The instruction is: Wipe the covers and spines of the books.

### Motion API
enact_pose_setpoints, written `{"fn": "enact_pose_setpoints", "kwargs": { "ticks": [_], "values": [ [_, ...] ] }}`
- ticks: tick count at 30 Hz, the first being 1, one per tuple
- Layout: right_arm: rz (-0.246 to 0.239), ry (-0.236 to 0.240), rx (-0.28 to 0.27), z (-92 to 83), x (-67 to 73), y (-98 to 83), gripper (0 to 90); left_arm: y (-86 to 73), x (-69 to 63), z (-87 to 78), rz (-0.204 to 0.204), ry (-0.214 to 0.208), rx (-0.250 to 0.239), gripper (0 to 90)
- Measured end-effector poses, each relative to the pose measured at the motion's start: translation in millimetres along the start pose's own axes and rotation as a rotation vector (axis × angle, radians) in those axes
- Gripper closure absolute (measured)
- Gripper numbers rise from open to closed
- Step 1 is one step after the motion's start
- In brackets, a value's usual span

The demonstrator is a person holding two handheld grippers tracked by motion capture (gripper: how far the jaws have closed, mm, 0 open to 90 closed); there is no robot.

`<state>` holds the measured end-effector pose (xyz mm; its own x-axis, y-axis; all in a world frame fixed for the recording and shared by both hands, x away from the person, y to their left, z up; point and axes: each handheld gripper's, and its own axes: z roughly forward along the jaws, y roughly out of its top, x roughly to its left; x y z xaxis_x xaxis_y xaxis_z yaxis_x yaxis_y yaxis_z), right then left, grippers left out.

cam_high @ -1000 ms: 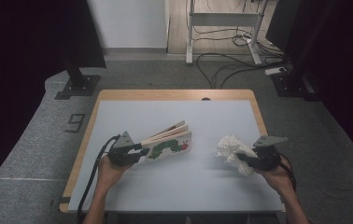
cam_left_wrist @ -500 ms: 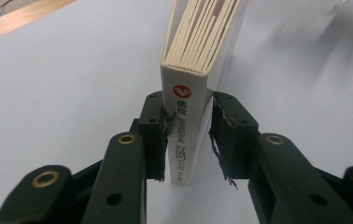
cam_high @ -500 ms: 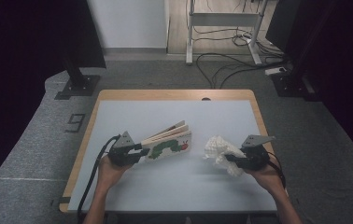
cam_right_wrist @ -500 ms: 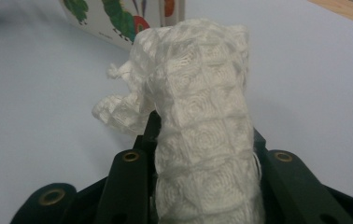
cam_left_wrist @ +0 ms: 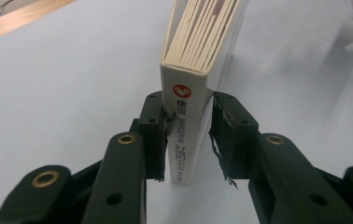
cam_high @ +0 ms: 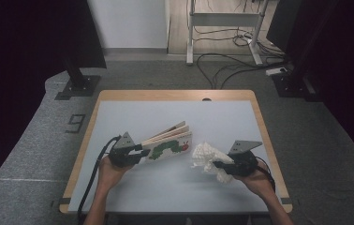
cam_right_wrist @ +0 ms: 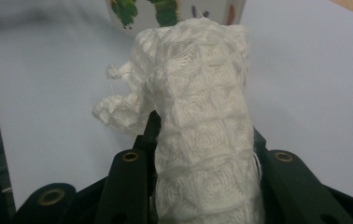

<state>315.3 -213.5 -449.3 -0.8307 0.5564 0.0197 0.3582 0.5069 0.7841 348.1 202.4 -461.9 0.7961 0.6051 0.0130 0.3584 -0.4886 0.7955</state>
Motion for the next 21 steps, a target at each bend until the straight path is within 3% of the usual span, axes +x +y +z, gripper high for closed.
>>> {"fn": "enact_pose_setpoints", "kwargs": {
  "ticks": [21],
  "values": [
    [-0.107,0.099,-0.003,41.6,37.0,37.2,64.2,0.1,0.1,0.3,0.002,-0.001,0.0,65.9]
  ]
}}
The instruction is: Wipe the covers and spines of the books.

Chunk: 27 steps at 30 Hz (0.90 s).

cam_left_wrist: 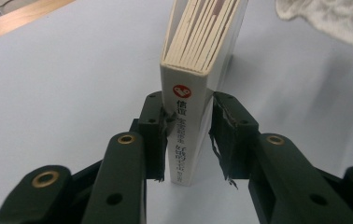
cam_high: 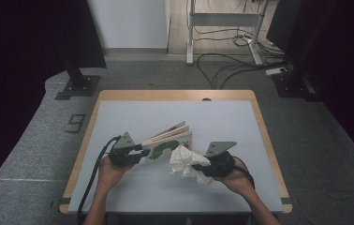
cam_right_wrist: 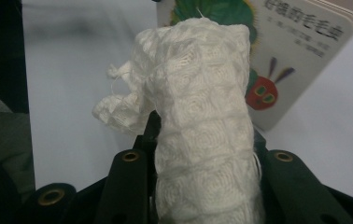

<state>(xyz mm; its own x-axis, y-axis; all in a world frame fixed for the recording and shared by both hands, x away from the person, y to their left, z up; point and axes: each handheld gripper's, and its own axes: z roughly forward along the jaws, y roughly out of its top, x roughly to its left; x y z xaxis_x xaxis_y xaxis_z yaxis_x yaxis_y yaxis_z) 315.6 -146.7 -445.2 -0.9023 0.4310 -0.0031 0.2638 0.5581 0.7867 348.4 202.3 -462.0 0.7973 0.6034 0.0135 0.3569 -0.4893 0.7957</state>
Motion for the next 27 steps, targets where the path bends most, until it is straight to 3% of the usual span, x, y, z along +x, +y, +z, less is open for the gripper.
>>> {"fn": "enact_pose_setpoints", "kwargs": {
  "ticks": [19,27],
  "values": [
    [-0.087,0.075,0.008,44.2,23.3,31.4,64.3,-0.1,1.2,0.4,-0.001,-0.01,-0.001,65.9],
    [-0.099,0.082,0.013,58.0,26.6,26.9,63.7,-0.1,1.3,0.6,0.002,-0.009,-0.002,65.9]
  ]
}}
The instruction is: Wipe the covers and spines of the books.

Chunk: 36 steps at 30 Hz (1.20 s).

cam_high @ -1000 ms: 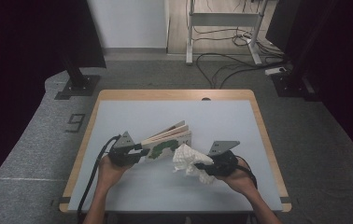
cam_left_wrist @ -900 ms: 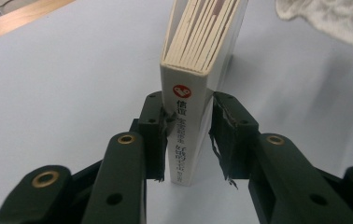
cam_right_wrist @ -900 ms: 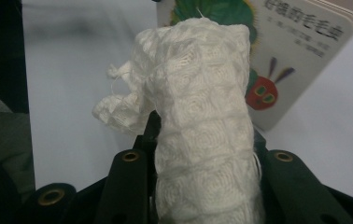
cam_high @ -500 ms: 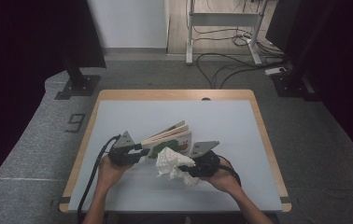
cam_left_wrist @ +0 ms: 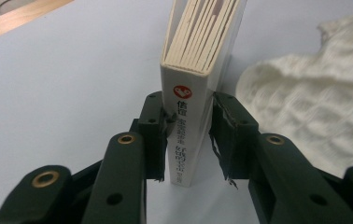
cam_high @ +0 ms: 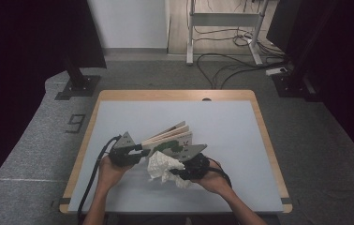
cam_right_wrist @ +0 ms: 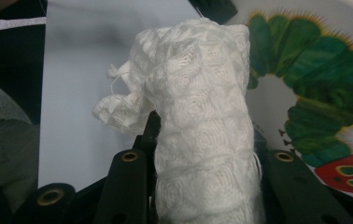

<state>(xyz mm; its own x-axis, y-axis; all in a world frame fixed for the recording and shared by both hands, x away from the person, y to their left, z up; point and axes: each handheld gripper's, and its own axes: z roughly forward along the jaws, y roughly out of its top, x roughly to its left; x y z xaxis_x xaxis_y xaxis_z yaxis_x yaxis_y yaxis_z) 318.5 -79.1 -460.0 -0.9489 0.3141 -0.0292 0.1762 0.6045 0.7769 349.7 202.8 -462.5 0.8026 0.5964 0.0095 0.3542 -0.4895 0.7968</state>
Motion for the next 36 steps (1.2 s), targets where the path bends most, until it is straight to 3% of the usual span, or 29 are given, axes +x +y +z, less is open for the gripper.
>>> {"fn": "enact_pose_setpoints", "kwargs": {
  "ticks": [17,26,36],
  "values": [
    [-0.029,0.011,0.074,37.0,3.4,-31.8,55.5,-0.1,0.0,0.2,0.001,0.001,0.0,65.8],
    [-0.02,0.016,0.061,29.5,2.3,-25.1,34.6,0.0,-0.3,0.3,0.003,0.002,0.0,65.7],
    [0.032,0.017,-0.012,11.8,-10.7,-2.7,26.9,-0.1,-0.4,0.4,0.002,0.002,0.0,65.6]
  ]
}}
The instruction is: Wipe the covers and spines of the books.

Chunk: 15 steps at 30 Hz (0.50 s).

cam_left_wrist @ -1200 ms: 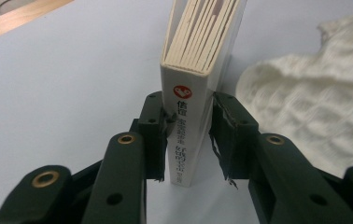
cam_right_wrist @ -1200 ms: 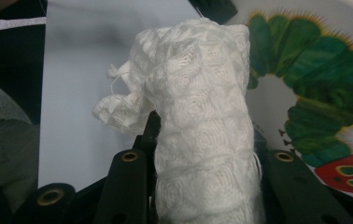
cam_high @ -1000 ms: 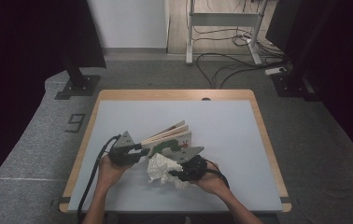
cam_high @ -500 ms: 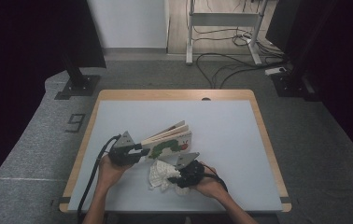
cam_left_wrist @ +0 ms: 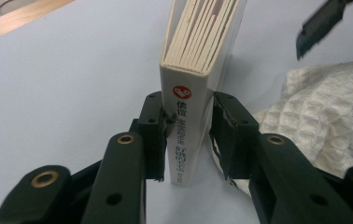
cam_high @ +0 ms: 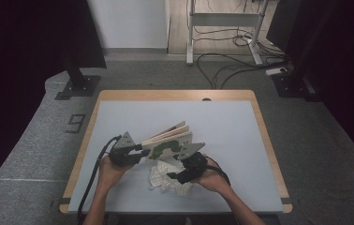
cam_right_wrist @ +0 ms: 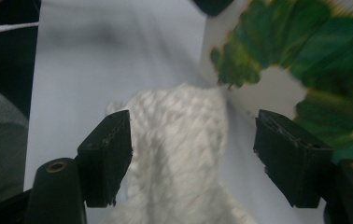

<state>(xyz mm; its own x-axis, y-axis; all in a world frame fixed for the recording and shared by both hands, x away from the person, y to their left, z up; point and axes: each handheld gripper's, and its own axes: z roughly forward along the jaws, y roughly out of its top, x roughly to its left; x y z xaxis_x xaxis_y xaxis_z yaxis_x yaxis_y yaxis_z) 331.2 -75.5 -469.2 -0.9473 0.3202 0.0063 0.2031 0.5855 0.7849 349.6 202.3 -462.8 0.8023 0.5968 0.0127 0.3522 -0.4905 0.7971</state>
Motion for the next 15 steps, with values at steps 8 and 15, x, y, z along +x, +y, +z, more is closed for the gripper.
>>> {"fn": "enact_pose_setpoints", "kwargs": {
  "ticks": [8,15],
  "values": [
    [0.028,-0.056,-0.027,-3.8,-15.9,6.6,25.9,0.1,-0.1,-0.1,0.004,0.001,0.002,65.6],
    [0.07,-0.118,-0.042,-18.7,-28.4,-6.7,26.1,0.1,-0.2,0.0,0.003,0.001,0.002,65.5]
  ]
}}
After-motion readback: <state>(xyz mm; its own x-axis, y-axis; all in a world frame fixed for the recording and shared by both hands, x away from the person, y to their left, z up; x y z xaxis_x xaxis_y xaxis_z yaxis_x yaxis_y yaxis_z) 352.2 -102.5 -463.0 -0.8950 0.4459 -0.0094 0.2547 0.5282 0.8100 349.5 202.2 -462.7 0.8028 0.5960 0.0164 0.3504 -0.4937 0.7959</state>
